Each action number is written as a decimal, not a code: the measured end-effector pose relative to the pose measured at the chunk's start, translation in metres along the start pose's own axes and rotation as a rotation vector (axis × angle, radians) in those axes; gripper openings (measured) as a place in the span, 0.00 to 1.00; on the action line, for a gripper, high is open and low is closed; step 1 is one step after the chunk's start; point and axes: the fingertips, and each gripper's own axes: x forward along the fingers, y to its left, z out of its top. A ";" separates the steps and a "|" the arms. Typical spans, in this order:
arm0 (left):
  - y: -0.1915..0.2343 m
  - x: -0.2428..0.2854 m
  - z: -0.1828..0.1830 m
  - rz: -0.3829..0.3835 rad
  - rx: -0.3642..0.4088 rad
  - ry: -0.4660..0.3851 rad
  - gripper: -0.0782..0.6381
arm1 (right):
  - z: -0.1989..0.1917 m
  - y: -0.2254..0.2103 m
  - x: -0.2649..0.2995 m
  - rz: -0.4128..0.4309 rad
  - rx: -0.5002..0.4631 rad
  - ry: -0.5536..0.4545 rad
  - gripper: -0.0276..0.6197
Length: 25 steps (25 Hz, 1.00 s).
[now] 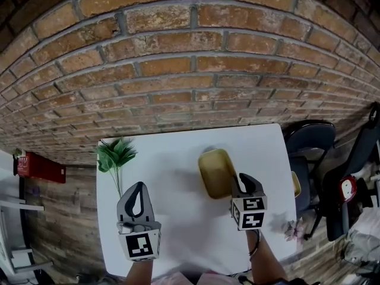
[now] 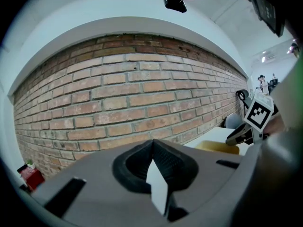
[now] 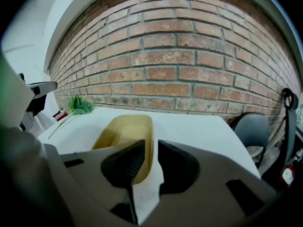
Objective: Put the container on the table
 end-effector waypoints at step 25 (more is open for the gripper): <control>-0.026 -0.109 0.168 0.069 0.002 -0.311 0.12 | 0.139 0.066 -0.217 0.134 -0.129 -0.541 0.04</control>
